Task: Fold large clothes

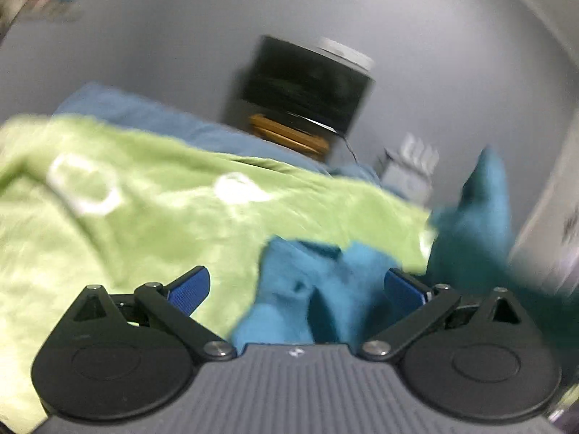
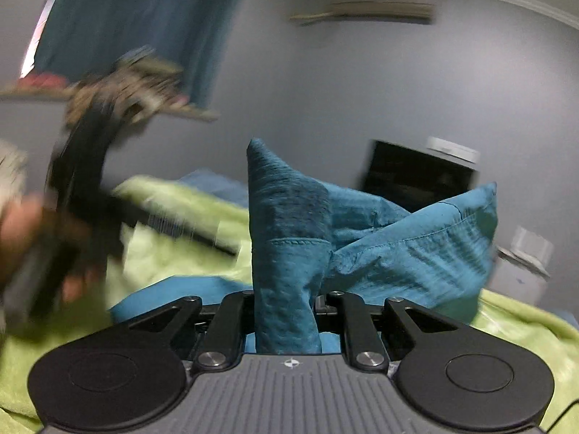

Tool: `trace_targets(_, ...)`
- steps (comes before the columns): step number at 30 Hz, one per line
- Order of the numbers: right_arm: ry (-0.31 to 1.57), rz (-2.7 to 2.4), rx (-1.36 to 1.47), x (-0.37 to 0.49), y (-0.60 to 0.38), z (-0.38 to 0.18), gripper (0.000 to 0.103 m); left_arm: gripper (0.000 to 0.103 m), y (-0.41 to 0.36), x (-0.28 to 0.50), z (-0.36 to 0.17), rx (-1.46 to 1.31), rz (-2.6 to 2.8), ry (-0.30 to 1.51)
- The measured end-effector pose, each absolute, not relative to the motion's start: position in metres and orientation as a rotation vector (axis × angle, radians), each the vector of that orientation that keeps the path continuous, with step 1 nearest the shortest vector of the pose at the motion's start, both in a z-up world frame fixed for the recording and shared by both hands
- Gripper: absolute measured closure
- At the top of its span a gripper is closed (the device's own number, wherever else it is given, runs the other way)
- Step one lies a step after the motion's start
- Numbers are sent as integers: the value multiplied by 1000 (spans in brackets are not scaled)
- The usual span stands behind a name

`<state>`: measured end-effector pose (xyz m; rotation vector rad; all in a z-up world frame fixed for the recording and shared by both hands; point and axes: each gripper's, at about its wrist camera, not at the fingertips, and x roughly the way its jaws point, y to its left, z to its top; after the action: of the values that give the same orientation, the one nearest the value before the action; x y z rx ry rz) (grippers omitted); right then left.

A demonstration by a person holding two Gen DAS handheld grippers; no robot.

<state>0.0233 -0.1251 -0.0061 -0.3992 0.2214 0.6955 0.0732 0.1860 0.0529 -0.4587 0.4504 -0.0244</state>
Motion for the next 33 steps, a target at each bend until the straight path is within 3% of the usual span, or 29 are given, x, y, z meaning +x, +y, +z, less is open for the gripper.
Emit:
trace_targets(6,385,844,-516,32,-55,-64,84,0,224,60,51,-538,-30,415)
trace_targets(10,469,907,-431,41,-57,-85,71,0,221,69,38,-546,-144,453)
trace_targets(16,463,984,-250,24,-119,-57,44,2,199,76,36,-458,-299,493)
trace_targets(23,465,849,-154,35,-198,-19,44,6,160,77,29,-258,-387,667)
trace_targets(24,457,791,-159,44,-202,-17,44,10,156,79,25,-240,-394,699)
trace_targets(26,447,662,-147,62,-217,-16,44,32,153,82,17,-221,-387,777)
trace_targets(27,458,602,-116,74,-226,-17,44,67,151,85,11,-202,-390,829)
trace_targets(28,473,561,-82,85,-235,-19,44,94,148,87,4,-182,-403,881)
trace_targets(33,565,483,14,144,-248,-42,54,98,158,68,2,-203,-415,899)
